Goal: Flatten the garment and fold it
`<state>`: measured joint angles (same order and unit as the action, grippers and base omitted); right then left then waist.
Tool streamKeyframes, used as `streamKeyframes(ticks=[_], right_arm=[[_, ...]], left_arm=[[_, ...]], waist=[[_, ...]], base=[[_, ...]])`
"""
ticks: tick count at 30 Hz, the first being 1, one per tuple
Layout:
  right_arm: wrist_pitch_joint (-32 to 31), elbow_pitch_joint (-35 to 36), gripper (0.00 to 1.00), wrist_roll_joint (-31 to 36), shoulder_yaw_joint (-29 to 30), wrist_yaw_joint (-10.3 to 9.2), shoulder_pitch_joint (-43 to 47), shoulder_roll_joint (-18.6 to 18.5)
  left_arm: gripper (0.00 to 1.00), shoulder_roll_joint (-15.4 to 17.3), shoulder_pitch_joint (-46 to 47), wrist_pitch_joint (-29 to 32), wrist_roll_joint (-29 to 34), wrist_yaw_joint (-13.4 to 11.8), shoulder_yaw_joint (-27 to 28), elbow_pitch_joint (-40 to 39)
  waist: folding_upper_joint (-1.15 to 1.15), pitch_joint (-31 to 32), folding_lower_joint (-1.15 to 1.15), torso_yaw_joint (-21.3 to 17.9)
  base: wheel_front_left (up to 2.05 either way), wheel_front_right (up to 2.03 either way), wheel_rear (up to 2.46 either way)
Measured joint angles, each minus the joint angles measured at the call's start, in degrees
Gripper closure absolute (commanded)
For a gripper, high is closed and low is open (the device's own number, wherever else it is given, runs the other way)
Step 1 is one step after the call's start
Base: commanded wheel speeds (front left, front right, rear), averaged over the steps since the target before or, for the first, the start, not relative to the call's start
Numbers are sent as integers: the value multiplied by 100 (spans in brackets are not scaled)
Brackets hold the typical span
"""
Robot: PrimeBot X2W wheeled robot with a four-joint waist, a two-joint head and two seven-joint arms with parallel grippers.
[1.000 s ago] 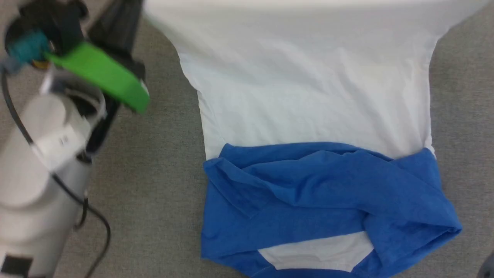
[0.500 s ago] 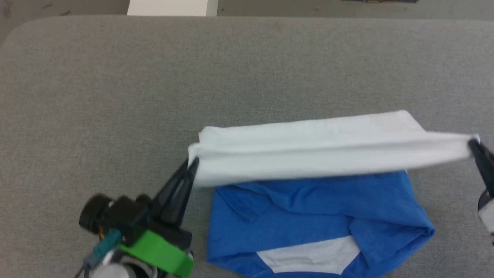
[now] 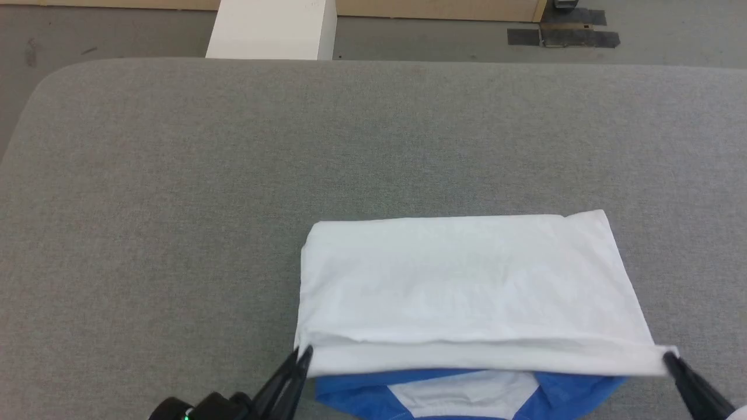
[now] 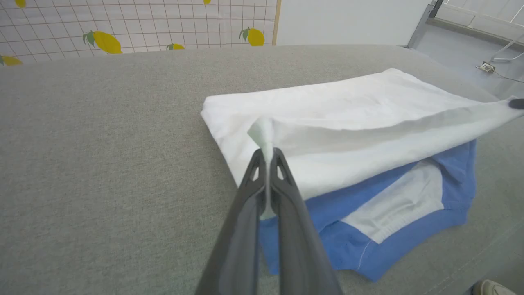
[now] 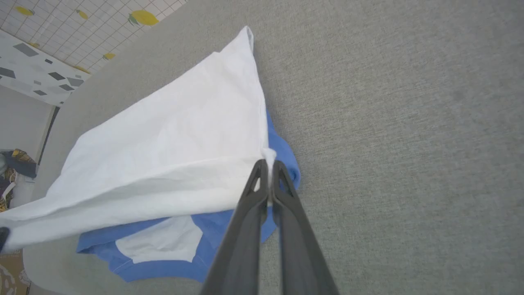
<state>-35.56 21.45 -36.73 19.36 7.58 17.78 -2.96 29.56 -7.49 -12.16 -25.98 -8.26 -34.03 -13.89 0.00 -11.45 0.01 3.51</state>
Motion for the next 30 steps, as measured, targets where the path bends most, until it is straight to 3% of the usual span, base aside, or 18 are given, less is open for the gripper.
streamKeyframes(ticks=[8,10,12,13,14,15,16,19,24,27,30], right_arm=[[269,-291,100,393,-453,0,268,3],[271,-341,100,428,-506,0,315,5],[258,-365,100,478,-511,0,371,5],[252,-364,79,517,-505,0,386,5],[223,-359,55,558,-495,0,404,5],[196,-348,11,570,-483,0,430,4],[170,-327,0,578,-474,-1,453,5],[90,-143,0,573,-434,0,467,5],[-1,303,0,549,-163,0,411,8],[-32,407,0,613,1,0,194,5],[-62,354,0,892,38,0,-64,4]], left_arm=[[100,-40,-67,-105,253,325,-432,879],[95,-69,-68,-113,260,364,-479,1040],[75,-80,-69,-131,278,369,-505,1195],[59,-89,-70,-159,275,368,-494,1238],[0,-110,-71,-164,264,367,-465,1281],[0,-149,-74,-181,236,361,-408,1306],[0,-188,-79,-189,202,345,-350,1303],[0,-350,-164,-232,-45,288,-26,1135],[0,-902,-399,-240,-410,196,1223,232],[0,-1174,-427,-249,-10,31,1909,-297],[0,-1379,-427,-263,550,-47,2223,-691]], waist=[[0,113,0,-39],[0,129,0,-35],[0,149,0,-28],[0,160,0,-24],[0,177,0,-21],[0,199,0,-16],[0,219,0,-13],[0,299,0,-6],[0,446,0,5],[0,495,0,19],[0,472,0,46]], base=[[0,0,0],[0,0,0],[0,0,0],[0,0,0],[0,0,0],[0,0,0],[0,0,0],[0,0,0],[0,0,0],[0,0,0],[0,0,0]])
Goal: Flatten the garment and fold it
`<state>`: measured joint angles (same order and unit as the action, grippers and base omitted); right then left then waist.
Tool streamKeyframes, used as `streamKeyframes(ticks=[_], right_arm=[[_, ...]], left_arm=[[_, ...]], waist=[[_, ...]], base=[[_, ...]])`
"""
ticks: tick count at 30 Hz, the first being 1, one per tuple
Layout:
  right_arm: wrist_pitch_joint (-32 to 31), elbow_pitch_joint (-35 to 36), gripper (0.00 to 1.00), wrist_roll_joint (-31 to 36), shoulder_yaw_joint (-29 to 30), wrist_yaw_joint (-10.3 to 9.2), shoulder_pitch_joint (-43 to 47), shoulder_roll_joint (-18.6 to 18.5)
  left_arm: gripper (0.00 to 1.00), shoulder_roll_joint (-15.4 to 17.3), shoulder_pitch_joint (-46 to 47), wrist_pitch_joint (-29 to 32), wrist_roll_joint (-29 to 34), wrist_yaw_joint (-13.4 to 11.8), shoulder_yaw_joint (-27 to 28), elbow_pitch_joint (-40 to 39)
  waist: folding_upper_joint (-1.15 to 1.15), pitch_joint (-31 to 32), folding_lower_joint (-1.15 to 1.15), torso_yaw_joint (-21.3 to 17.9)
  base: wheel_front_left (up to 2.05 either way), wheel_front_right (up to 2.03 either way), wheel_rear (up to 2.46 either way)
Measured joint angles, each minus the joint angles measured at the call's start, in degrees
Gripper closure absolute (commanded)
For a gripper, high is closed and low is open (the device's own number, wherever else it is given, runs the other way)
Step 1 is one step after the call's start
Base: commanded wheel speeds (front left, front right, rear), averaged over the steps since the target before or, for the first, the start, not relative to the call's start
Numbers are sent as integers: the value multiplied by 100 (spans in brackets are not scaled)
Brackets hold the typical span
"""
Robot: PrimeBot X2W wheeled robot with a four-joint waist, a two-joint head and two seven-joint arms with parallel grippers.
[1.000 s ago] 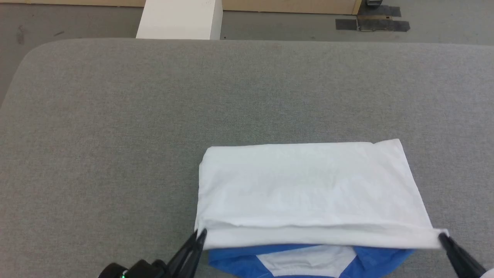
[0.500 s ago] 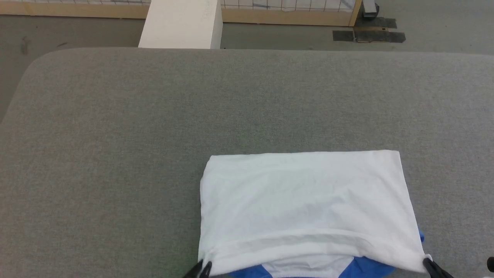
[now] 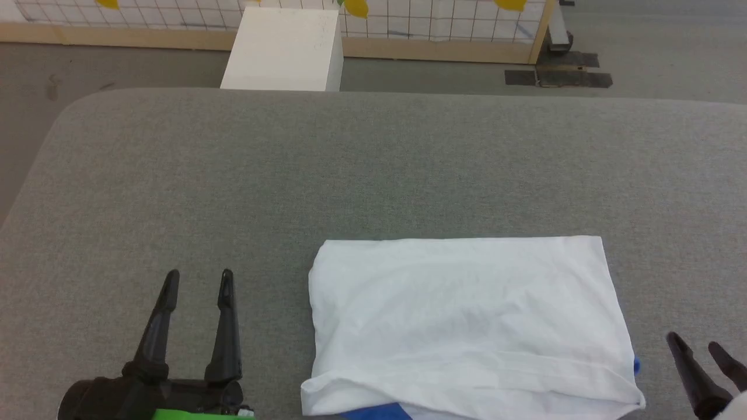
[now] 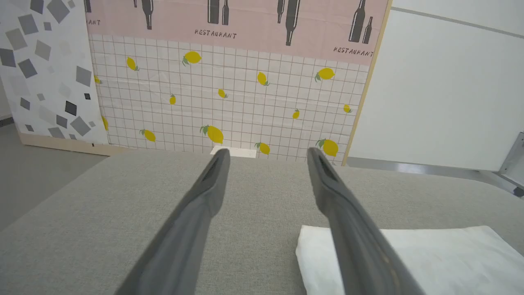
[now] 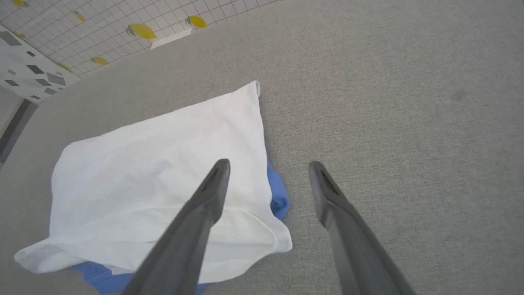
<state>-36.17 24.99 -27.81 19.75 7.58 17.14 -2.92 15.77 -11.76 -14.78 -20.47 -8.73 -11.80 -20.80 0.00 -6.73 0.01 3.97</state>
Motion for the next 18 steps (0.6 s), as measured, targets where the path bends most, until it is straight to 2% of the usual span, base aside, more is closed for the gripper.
streamKeyframes(ticks=[5,11,18], right_arm=[[-74,-615,0,625,-211,0,-560,-2],[-151,-1322,0,869,-458,0,-927,-81],[-407,-1972,0,911,-592,0,-1132,-327]], left_arm=[[0,-224,13,0,866,-41,8,-141],[0,-476,30,0,1098,-23,-56,-12],[0,-575,99,0,1150,144,-120,196]], waist=[[0,-191,0,70],[0,-407,0,214],[0,-636,0,449]], base=[[0,0,0],[0,0,0],[0,0,0]])
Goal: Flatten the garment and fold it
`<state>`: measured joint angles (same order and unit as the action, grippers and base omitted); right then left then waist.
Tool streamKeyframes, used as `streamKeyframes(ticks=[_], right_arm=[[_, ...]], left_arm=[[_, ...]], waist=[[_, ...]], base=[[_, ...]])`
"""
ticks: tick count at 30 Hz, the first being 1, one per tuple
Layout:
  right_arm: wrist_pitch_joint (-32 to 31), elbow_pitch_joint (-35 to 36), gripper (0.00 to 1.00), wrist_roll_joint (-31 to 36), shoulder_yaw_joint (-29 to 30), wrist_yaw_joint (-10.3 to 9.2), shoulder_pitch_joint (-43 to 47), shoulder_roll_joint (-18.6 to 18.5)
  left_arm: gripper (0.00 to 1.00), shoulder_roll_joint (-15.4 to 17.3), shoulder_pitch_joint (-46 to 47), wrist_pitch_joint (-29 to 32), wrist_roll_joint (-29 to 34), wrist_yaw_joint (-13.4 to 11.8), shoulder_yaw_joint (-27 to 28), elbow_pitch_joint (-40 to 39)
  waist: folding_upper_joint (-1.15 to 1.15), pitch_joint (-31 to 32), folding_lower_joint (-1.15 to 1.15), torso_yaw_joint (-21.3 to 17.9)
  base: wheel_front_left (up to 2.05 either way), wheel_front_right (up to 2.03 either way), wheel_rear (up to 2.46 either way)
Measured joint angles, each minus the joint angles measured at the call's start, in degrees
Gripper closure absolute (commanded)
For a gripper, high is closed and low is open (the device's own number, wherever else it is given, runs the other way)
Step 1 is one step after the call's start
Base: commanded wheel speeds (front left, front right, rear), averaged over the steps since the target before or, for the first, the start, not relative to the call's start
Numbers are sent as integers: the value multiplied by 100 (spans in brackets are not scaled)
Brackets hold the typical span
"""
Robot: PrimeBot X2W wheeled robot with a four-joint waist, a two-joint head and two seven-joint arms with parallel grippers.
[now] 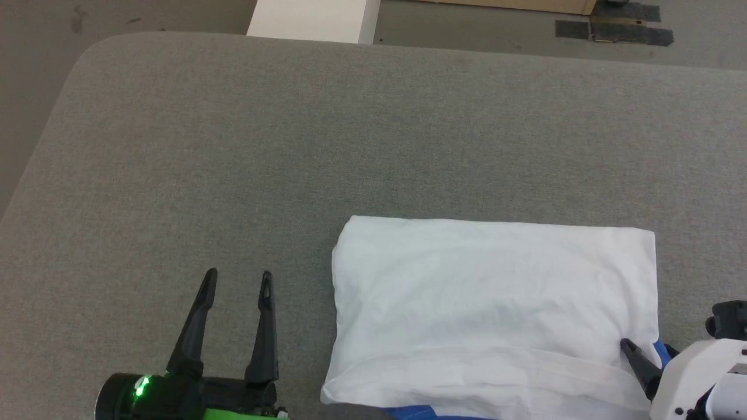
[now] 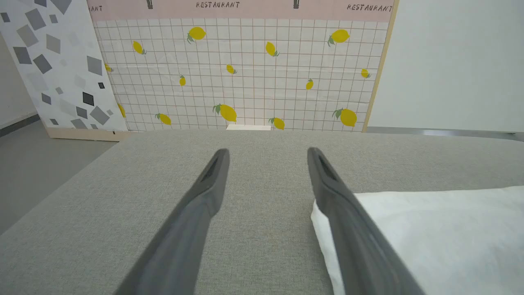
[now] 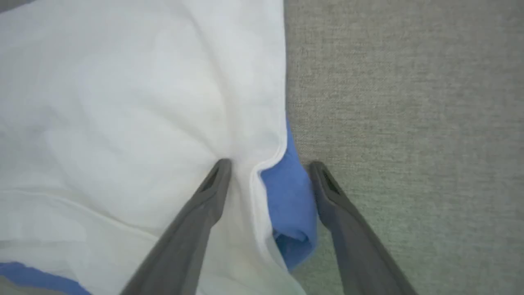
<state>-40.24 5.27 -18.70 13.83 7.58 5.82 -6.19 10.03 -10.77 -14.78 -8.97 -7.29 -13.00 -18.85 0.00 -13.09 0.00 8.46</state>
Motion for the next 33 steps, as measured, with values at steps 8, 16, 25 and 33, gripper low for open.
streamKeyframes(ticks=[8,16,25,33], right_arm=[[-608,-58,100,-314,-93,-1,-131,-97],[-302,-175,100,-131,772,2,-528,27],[-375,-8,100,122,1693,0,-582,-360],[-960,1083,100,-83,719,0,-558,-359]], left_arm=[[0,-109,57,0,0,78,46,133],[0,-208,49,0,-10,180,129,212],[0,-255,27,0,-20,277,134,290],[0,-318,24,0,-66,372,73,409]], waist=[[0,-96,0,185],[0,145,0,25],[0,291,0,-221],[0,346,0,-373]], base=[[0,0,0],[0,0,0],[0,0,0],[0,0,0]])
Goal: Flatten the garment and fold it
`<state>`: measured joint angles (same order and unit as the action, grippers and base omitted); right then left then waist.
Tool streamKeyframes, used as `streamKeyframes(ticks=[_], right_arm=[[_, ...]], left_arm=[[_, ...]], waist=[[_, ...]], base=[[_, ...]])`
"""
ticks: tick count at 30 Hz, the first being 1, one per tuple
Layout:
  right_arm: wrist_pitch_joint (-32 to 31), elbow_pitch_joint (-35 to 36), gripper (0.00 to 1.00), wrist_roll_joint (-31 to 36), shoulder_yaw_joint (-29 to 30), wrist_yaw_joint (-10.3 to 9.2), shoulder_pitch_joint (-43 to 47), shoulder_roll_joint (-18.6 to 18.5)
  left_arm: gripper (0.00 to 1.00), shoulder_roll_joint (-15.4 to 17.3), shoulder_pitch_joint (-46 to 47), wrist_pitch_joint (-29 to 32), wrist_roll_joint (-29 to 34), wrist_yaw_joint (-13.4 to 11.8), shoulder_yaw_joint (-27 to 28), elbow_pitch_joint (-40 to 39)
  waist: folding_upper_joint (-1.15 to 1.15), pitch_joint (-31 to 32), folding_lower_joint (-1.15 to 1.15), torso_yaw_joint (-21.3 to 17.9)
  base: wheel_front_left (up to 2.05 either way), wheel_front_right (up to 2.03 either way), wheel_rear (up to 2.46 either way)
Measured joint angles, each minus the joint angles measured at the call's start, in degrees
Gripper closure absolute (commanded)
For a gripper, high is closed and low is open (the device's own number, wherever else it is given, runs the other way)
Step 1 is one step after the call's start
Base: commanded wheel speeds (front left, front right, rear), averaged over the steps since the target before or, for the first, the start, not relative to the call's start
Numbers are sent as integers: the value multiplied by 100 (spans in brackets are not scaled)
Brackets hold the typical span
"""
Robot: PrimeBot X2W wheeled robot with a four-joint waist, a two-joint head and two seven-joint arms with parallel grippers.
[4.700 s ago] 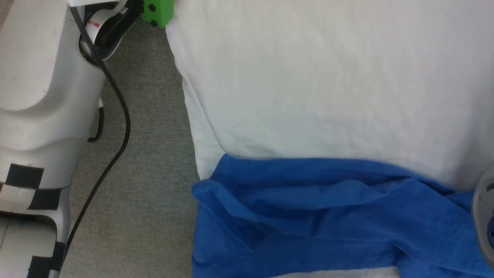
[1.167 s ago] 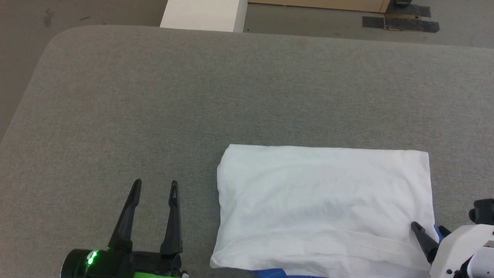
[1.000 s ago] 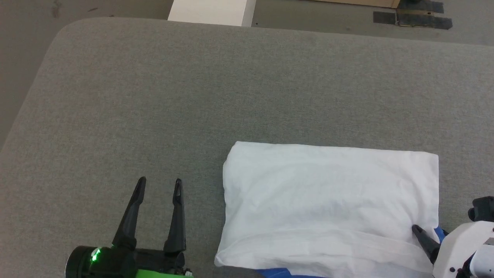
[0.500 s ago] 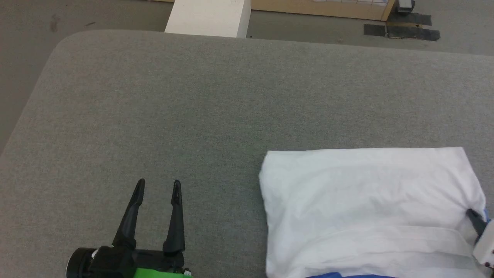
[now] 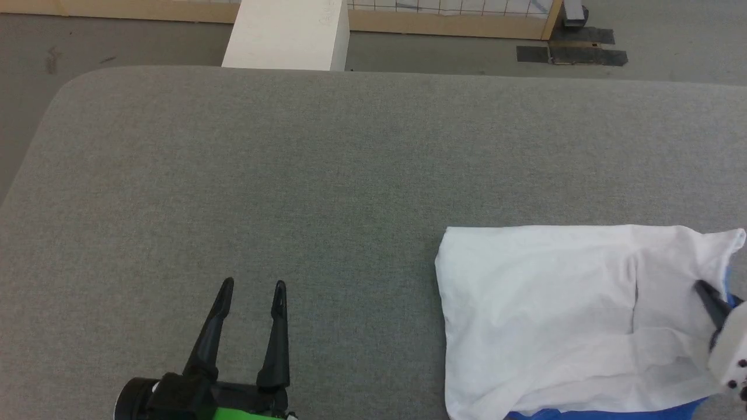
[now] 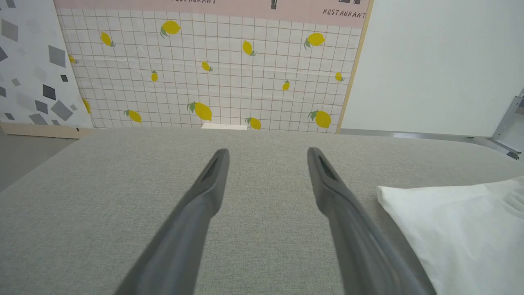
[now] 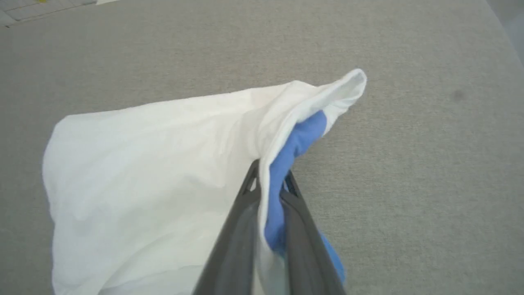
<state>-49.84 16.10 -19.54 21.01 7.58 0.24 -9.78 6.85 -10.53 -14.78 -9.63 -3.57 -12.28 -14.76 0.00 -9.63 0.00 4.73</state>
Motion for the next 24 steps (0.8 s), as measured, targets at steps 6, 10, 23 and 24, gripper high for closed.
streamKeyframes(ticks=[6,10,23,24], right_arm=[[-740,835,100,-271,-1077,0,94,82],[-1020,1038,100,-350,-1666,-1,93,40],[-661,-376,100,-182,-3010,0,-465,199],[-581,-557,100,-136,-3061,0,-522,233]], left_arm=[[0,-57,4,0,-3,56,-62,97],[0,-108,5,0,-24,105,-102,148],[0,-182,42,0,-40,183,-122,266],[0,-187,49,0,-41,194,-123,280]], waist=[[0,13,0,41],[0,30,0,115],[0,-43,0,378],[0,-55,0,391]], base=[[0,0,0],[0,0,0],[0,0,0],[0,0,0]])
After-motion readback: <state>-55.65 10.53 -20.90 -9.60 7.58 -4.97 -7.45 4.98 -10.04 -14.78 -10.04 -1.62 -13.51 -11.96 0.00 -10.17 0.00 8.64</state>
